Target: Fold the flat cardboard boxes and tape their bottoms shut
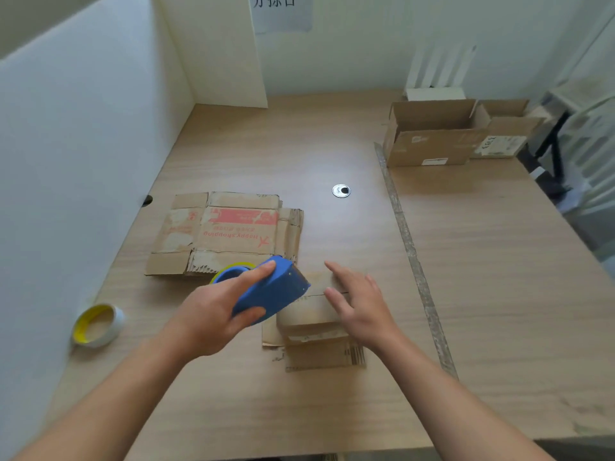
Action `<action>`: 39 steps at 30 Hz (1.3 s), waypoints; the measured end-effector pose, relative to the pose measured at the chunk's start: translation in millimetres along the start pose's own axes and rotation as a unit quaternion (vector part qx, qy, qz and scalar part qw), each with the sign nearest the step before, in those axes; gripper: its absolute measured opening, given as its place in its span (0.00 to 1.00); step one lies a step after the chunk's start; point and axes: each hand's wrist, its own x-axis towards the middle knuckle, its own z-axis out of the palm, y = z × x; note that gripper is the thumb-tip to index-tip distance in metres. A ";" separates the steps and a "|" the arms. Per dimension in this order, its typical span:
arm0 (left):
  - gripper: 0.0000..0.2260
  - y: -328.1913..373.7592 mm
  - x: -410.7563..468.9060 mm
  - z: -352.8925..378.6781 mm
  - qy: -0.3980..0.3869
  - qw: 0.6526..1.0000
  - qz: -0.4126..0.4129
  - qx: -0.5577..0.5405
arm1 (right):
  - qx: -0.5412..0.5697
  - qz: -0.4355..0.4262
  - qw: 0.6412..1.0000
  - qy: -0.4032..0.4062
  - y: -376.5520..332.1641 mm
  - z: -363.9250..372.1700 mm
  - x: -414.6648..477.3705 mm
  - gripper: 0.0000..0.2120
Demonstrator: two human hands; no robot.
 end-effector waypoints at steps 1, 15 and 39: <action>0.36 3.1 5.4 -0.2 -0.009 0.999 0.032 0.029 | 0.030 0.007 1.000 -0.002 1.5 -1.1 0.0 0.23; 0.23 13.6 36.8 18.1 -0.040 0.933 0.271 0.231 | 0.104 -0.036 0.992 -0.066 9.4 -19.9 -0.8 0.08; 0.28 34.7 49.8 -10.8 -0.197 0.970 0.077 0.118 | 0.427 0.167 0.875 0.155 13.7 -5.9 -1.2 0.08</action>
